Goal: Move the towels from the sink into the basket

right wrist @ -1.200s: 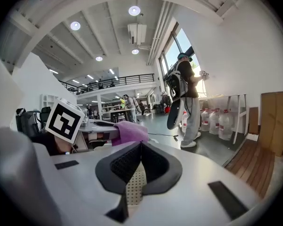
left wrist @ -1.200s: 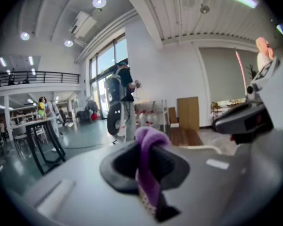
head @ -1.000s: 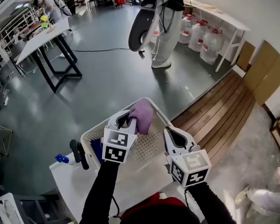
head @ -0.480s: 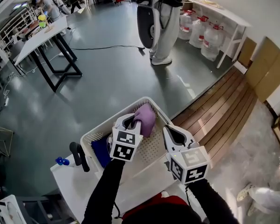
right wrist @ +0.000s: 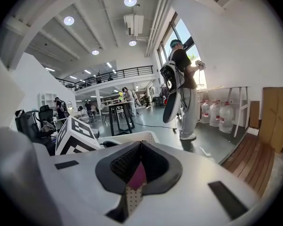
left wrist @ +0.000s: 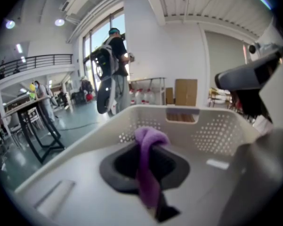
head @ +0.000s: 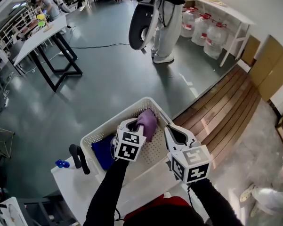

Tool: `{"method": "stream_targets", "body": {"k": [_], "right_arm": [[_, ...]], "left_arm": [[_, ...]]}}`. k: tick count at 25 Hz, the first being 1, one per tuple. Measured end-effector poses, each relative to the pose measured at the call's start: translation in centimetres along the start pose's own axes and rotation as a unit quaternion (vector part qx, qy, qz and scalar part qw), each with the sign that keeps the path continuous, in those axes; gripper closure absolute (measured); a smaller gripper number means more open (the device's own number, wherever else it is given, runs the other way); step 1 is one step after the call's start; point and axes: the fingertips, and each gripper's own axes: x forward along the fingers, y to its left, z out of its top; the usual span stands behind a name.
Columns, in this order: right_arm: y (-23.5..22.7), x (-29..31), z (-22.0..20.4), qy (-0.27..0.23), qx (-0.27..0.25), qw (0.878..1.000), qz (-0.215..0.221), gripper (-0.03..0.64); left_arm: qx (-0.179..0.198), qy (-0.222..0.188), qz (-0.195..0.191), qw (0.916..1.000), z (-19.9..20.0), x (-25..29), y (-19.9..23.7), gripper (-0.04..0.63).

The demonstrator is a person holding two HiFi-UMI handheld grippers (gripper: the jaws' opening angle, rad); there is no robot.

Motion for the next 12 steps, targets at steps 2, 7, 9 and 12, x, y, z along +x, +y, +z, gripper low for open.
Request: {"method": "stream_targets", "body": {"k": [2, 7, 9, 12], "right_arm": [[-0.1, 0.1, -0.1, 0.002, 0.001, 1.000, 0.000, 0.609], [-0.1, 0.1, -0.5, 0.008, 0.005, 1.000, -0.001, 0.609], [-0.1, 0.1, -0.5, 0.008, 0.006, 1.000, 0.000, 0.609], [-0.4, 0.2, -0.5, 0.009, 0.006, 1.000, 0.002, 0.609]], "left_arm": [[0.002, 0.005, -0.002, 1.0000, -0.3, 0.2, -0.1, 0.561], [0.001, 0.023, -0.003, 0.9997, -1.3, 0.6, -0.1, 0.560], [0.002, 0.029, -0.003, 0.9996, -1.6, 0.8, -0.1, 0.558], [0.003, 0.039, -0.004, 0.9992, -2.0, 1.4, -0.3, 0.552]]}}
